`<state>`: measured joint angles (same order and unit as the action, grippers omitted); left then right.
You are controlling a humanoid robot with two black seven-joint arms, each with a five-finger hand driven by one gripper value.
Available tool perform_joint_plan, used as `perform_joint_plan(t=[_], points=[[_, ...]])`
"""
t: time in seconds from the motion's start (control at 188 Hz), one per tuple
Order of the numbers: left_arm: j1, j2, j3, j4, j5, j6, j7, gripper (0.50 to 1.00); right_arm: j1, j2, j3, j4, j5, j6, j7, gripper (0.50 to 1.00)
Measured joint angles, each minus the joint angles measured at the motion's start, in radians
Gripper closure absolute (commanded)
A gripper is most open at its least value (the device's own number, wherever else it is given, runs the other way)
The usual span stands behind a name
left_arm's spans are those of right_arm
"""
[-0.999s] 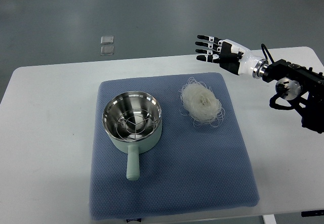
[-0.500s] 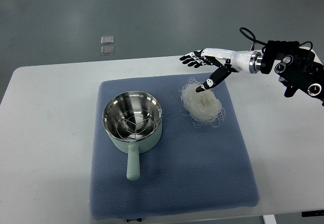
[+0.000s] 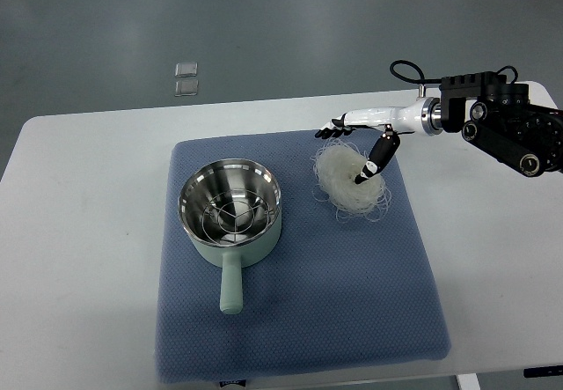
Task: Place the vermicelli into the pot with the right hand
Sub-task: 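Reach the right hand down over the white vermicelli bundle, then close the right hand fingers around the vermicelli bundle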
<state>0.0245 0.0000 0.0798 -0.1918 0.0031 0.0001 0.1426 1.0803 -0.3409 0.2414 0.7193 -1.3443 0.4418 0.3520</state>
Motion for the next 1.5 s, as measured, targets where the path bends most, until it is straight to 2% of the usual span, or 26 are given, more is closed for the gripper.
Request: perform_joint_plan(t=[0.324, 0.595, 0.638, 0.696, 0.781, 0.819, 0.888, 0.946, 1.499], points=[[0.0, 0.0, 0.0, 0.0, 0.0, 0.0, 0.0, 0.5, -0.015, 0.021, -0.106, -0.023, -0.001, -0.091, -0.001, 0.572], [0.0, 0.0, 0.0, 0.0, 0.0, 0.0, 0.0, 0.5, -0.045, 0.05, -0.125, -0.043, -0.001, -0.132, -0.001, 0.591], [0.0, 0.0, 0.0, 0.0, 0.0, 0.0, 0.0, 0.5, -0.047, 0.052, -0.132, -0.044, -0.001, -0.143, -0.001, 0.619], [0.0, 0.0, 0.0, 0.0, 0.0, 0.0, 0.0, 0.5, -0.047, 0.052, -0.142, -0.044, -0.001, -0.158, -0.001, 0.705], [0.0, 0.0, 0.0, 0.0, 0.0, 0.0, 0.0, 0.5, -0.048, 0.053, -0.15, -0.044, -0.001, -0.183, 0.0, 0.783], [0.0, 0.0, 0.0, 0.0, 0.0, 0.0, 0.0, 0.5, -0.048, 0.053, -0.151, -0.044, -0.001, -0.189, 0.0, 0.842], [0.0, 0.0, 0.0, 0.0, 0.0, 0.0, 0.0, 0.5, -0.048, 0.053, -0.152, -0.044, -0.001, -0.195, 0.0, 0.91], [0.0, 0.0, 0.0, 0.0, 0.0, 0.0, 0.0, 0.5, -0.048, 0.053, -0.155, -0.044, -0.002, -0.196, 0.001, 0.999], [0.0, 0.0, 0.0, 0.0, 0.0, 0.0, 0.0, 0.5, -0.023, 0.05, -0.168, -0.036, -0.001, -0.198, 0.053, 1.0]])
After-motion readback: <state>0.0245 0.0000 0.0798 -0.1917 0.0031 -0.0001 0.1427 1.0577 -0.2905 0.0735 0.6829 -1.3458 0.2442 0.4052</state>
